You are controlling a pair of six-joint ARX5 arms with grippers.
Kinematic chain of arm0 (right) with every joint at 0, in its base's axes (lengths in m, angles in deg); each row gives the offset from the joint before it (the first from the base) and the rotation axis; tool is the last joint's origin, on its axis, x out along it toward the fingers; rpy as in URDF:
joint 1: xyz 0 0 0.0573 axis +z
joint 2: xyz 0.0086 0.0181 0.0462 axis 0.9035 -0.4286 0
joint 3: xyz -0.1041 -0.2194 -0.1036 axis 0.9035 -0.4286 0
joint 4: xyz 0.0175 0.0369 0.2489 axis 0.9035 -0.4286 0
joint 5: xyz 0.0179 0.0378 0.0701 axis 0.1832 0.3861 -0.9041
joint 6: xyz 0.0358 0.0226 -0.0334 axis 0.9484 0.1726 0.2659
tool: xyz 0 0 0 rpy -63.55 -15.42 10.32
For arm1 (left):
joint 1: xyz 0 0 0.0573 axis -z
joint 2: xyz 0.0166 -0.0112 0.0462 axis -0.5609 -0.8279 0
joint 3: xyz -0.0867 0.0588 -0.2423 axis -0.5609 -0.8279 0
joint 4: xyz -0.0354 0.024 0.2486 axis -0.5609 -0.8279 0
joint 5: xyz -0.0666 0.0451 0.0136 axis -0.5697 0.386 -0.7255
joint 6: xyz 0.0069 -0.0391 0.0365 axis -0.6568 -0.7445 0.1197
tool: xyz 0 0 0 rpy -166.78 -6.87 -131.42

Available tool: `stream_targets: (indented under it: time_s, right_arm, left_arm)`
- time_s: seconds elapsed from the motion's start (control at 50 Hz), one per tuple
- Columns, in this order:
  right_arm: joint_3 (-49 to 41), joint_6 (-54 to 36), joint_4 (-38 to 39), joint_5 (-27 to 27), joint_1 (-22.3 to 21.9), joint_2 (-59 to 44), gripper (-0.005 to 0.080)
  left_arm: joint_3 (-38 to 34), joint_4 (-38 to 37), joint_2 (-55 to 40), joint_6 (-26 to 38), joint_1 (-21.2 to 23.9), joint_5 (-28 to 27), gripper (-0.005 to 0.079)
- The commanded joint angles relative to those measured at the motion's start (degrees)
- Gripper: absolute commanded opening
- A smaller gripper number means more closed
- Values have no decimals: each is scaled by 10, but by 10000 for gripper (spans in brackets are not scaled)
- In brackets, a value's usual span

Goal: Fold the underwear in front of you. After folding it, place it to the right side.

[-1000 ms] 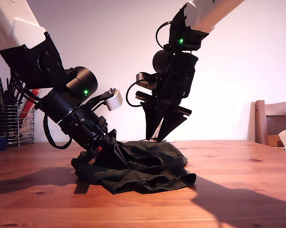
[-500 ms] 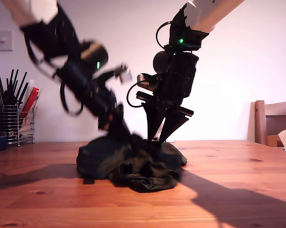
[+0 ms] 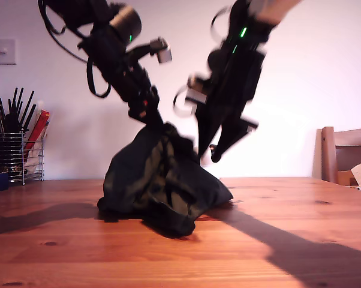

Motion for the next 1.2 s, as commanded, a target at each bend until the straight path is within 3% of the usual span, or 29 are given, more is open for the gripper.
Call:
stream_targets:
  time_s: [0.0,0.2,0.42,0.64,0.82,1.18]
  right_arm:
    - [-5,1,-6,-11,6,4,321]
    - [-5,-16,-31,-9,14,4,321]
    - [-5,-18,-85,14,1,4,321]
    - [-5,-16,-92,35,-35,5,321]
    - [-5,-14,-92,34,-63,5,320]
    - [-5,-14,-92,30,-85,5,320]
  left_arm:
    - [-8,-17,7,2,-3,4,-24]
    - [2,-24,10,-1,-17,42,-24]
    - [69,-68,14,-48,-17,45,-24]
    - [154,-203,14,-118,-2,31,-24]
    - [164,-299,14,-129,15,18,-24]
    - [162,-453,8,-170,80,-136,-24]
